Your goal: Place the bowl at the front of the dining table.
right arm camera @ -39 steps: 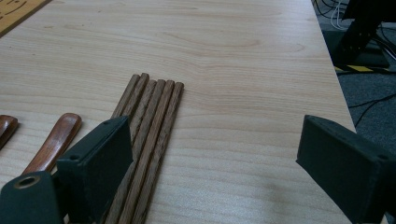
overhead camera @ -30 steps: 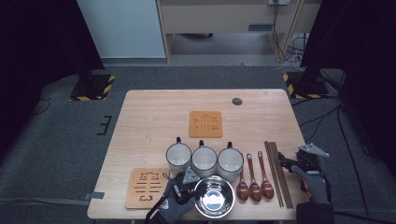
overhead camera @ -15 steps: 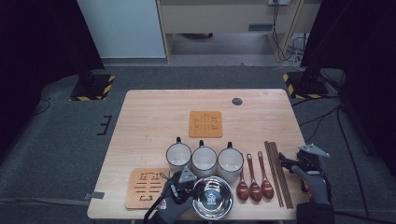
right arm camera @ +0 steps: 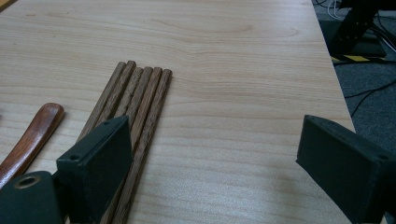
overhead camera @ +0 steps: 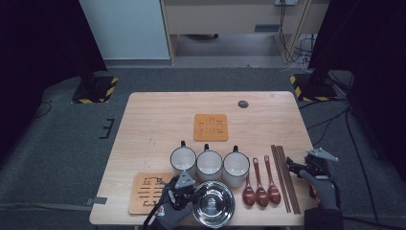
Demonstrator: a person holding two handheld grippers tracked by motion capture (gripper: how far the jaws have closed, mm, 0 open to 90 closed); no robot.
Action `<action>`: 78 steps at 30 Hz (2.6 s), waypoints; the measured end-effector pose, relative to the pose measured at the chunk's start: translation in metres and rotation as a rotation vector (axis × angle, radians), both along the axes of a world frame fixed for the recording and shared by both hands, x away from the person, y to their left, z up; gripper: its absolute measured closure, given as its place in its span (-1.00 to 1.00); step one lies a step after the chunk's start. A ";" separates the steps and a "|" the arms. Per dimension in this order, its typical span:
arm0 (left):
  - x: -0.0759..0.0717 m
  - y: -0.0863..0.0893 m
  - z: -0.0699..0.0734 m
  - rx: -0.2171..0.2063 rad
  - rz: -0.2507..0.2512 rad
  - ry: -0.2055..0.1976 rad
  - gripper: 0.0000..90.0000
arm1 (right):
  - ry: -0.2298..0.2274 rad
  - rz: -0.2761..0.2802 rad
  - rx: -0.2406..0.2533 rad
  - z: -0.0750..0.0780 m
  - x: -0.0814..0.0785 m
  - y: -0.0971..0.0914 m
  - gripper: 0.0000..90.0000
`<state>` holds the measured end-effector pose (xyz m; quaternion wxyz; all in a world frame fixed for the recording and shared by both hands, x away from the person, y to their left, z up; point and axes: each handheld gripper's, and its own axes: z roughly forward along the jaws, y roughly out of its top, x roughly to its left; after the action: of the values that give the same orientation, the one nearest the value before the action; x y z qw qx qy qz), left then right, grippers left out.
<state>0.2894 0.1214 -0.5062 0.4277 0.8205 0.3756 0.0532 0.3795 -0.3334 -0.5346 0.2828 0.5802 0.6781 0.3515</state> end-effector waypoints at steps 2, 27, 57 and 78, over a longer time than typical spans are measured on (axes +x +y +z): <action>-0.001 0.002 0.002 -0.005 0.006 -0.005 0.87 | 0.002 0.001 -0.002 0.000 0.000 0.000 -0.78; -0.012 0.019 0.034 -0.089 0.027 -0.089 0.87 | 0.112 -0.028 -0.020 -0.003 0.003 -0.007 -0.78; -0.004 0.017 0.072 -0.147 0.026 -0.182 0.86 | 0.133 -0.011 -0.042 -0.004 0.005 -0.006 -0.89; 0.023 0.004 0.112 -0.172 0.044 -0.261 0.86 | 0.133 -0.008 -0.043 -0.004 0.005 -0.006 -0.90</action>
<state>0.3125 0.1254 -0.3943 0.5403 0.7585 0.3379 0.1366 0.3844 -0.3391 -0.5389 0.2507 0.5988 0.7006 0.2962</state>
